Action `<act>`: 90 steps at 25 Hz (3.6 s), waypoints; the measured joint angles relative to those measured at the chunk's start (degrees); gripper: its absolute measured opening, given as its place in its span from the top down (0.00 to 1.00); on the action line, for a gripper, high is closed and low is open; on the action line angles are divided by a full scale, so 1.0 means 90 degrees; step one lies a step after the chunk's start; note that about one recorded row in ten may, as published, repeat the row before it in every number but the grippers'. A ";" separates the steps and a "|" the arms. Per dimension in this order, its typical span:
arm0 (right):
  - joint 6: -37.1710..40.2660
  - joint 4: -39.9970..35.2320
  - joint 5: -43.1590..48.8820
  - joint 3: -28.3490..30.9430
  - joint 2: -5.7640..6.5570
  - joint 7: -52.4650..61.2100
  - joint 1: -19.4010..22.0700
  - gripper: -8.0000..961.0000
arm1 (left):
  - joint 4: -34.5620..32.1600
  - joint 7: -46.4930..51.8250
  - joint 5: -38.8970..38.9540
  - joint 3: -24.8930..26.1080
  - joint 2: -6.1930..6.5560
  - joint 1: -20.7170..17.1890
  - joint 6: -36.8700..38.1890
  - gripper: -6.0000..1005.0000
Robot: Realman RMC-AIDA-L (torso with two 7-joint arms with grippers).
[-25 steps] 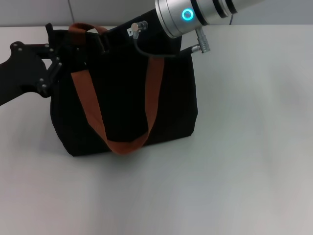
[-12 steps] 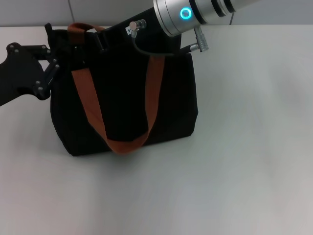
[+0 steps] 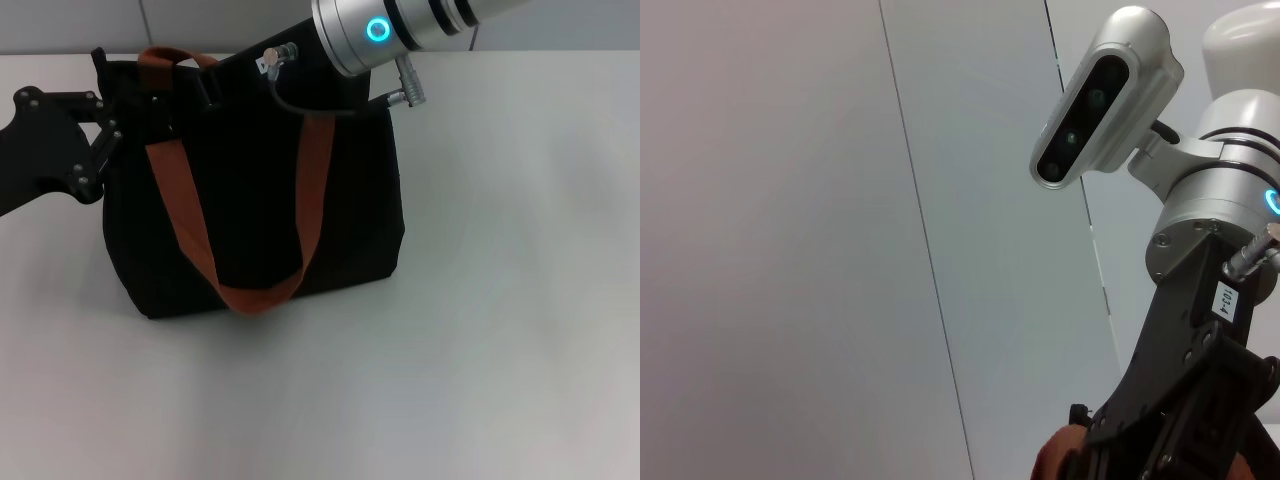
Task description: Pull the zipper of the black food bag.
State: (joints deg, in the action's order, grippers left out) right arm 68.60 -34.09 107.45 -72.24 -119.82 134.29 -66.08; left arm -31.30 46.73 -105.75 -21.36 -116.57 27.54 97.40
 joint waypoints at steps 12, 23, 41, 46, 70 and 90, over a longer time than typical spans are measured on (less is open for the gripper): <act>0.0256 -0.0286 -0.0029 0.0030 0.0024 -0.0075 0.0222 0.72 | -0.0053 0.0085 0.0007 0.0002 0.0001 0.0052 -0.0008 0.92; 0.0197 -0.0324 -0.0029 0.0000 0.0040 -0.0079 0.0243 0.72 | -0.0058 0.0090 0.0051 0.0011 0.0023 0.0012 -0.0023 0.92; 0.0183 -0.0324 -0.0028 -0.0054 0.0014 -0.0078 0.0190 0.72 | -0.0080 0.0150 0.0051 -0.0018 0.0021 0.0146 0.0015 0.92; 0.0159 -0.0324 -0.0025 -0.0109 0.0002 -0.0078 0.0173 0.72 | -0.0145 0.0150 0.0051 -0.0036 -0.0023 0.0190 0.0057 0.91; 0.0006 -0.0334 -0.0025 -0.0133 0.0006 -0.0064 0.0161 0.72 | -0.0155 0.0152 0.0074 0.0011 0.0002 0.0100 0.0154 0.91; 0.0010 -0.0500 -0.0046 -0.0301 -0.0007 -0.0068 0.0220 0.96 | -0.0155 0.0159 0.0166 0.0011 0.0001 0.0053 0.0168 0.90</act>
State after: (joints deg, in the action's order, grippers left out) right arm 68.69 -38.58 107.04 -74.95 -119.88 133.68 -64.10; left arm -32.69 48.17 -104.25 -21.27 -116.56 28.01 98.91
